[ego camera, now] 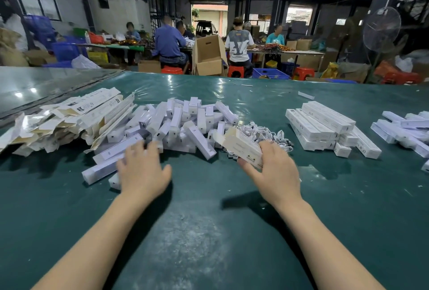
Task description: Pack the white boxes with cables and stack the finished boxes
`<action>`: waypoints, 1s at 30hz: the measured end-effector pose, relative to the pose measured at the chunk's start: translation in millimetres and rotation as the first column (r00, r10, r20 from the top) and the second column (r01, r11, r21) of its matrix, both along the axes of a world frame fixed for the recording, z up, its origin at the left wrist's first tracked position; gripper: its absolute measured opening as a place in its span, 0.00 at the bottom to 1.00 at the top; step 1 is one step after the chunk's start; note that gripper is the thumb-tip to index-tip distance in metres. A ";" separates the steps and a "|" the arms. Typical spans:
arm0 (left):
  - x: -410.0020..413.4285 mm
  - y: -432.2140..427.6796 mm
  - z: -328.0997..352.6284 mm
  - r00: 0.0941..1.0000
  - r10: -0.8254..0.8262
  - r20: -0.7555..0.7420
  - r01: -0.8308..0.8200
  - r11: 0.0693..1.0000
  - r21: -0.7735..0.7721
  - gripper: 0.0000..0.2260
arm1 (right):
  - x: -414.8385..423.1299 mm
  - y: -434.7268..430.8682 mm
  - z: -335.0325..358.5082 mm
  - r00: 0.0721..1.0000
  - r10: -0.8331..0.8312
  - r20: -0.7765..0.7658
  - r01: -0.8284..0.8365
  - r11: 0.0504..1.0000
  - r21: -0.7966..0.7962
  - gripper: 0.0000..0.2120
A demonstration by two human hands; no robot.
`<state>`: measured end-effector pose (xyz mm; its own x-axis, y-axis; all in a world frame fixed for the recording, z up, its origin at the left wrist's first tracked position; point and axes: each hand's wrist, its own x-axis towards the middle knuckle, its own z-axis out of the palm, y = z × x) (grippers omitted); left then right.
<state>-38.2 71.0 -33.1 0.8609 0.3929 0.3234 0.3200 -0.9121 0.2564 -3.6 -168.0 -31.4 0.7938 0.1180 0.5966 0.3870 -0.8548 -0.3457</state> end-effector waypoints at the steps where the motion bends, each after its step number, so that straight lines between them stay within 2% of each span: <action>1: 0.6 9.6 0.1 0.990 0.102 -0.094 -0.104 0.994 -0.019 0.24 | 1.5 -0.6 -1.4 1.000 -0.016 -0.021 0.015 0.999 -0.043 0.22; 2: 0.9 16.1 0.0 0.979 0.152 -0.138 -0.159 0.986 -0.042 0.23 | 2.7 -1.4 -2.3 0.999 -0.026 -0.035 0.022 0.995 -0.096 0.22; 5: 4.5 22.4 -2.5 0.985 0.153 -0.086 -0.162 0.979 -0.120 0.14 | 3.4 -0.5 -4.7 0.997 -0.012 -0.072 -0.009 0.959 -0.282 0.17; 7: 5.7 16.3 -5.9 0.994 0.084 -0.066 -0.091 0.988 -0.124 0.11 | 2.0 0.4 -5.3 0.993 0.002 -0.116 -0.036 0.958 -0.286 0.16; 9: 5.8 11.1 -7.1 0.999 0.004 -0.041 -0.009 0.993 -0.121 0.13 | 1.6 0.1 -5.7 0.991 0.012 -0.137 -0.048 0.962 -0.270 0.17; 10: 4.7 7.7 -5.1 1.000 -0.029 0.006 0.030 0.987 -0.158 0.14 | 1.8 -0.2 -6.0 0.991 0.023 -0.134 -0.060 0.960 -0.274 0.17; 13: 3.1 -5.3 1.2 0.944 -0.134 0.301 0.231 0.921 -0.314 0.10 | 1.8 -1.3 -6.6 0.989 0.067 -0.134 -0.104 0.952 -0.289 0.18; 14: 2.6 -11.3 4.2 0.907 -0.143 0.396 0.322 0.842 -0.433 0.07 | 1.6 -1.1 -6.6 0.988 0.082 -0.128 -0.116 0.951 -0.287 0.18; 15: 1.2 -18.0 8.1 0.872 -0.122 0.474 0.415 0.696 -0.585 0.05 | 1.4 -0.8 -6.5 0.988 0.095 -0.118 -0.125 0.951 -0.282 0.17; 17: -0.7 -29.0 13.4 0.827 -0.020 0.561 0.540 0.302 -0.786 0.02 | 0.8 -0.6 -6.0 0.990 0.103 -0.094 -0.126 0.951 -0.282 0.15; 18: -1.4 -32.7 14.5 0.823 0.015 0.568 0.558 0.160 -0.814 0.03 | 0.9 -0.6 -5.7 0.991 0.102 -0.086 -0.122 0.951 -0.284 0.16; 19: -1.9 -36.2 14.5 0.829 0.027 0.558 0.555 0.071 -0.829 0.05 | 1.2 -0.7 -5.9 0.992 0.103 -0.079 -0.121 0.951 -0.286 0.16; 20: -2.0 -38.9 13.3 0.840 0.024 0.542 0.542 0.027 -0.840 0.05 | 1.4 -0.6 -6.1 0.992 0.106 -0.072 -0.122 0.950 -0.288 0.16; 24: -1.2 -42.8 4.4 0.884 0.016 0.466 0.465 0.051 -0.884 0.06 | 1.4 0.4 -6.9 0.987 0.147 -0.058 -0.157 0.943 -0.292 0.16; 28: 1.3 -36.0 5.4 0.881 0.071 0.467 0.467 0.012 -0.884 0.12 | 2.1 -1.6 -5.9 0.980 0.181 -0.083 -0.197 0.947 -0.254 0.15; 30: 1.4 -33.5 5.8 0.873 0.091 0.479 0.478 0.035 -0.878 0.11 | 1.7 -1.1 -6.1 0.975 0.194 -0.109 -0.216 0.945 -0.245 0.15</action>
<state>-36.8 37.5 -27.3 0.9082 0.4137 0.0635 -0.1813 0.2521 0.9506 -1.9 -169.1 -37.4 0.7813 0.4222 0.4597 0.5426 -0.8235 -0.1657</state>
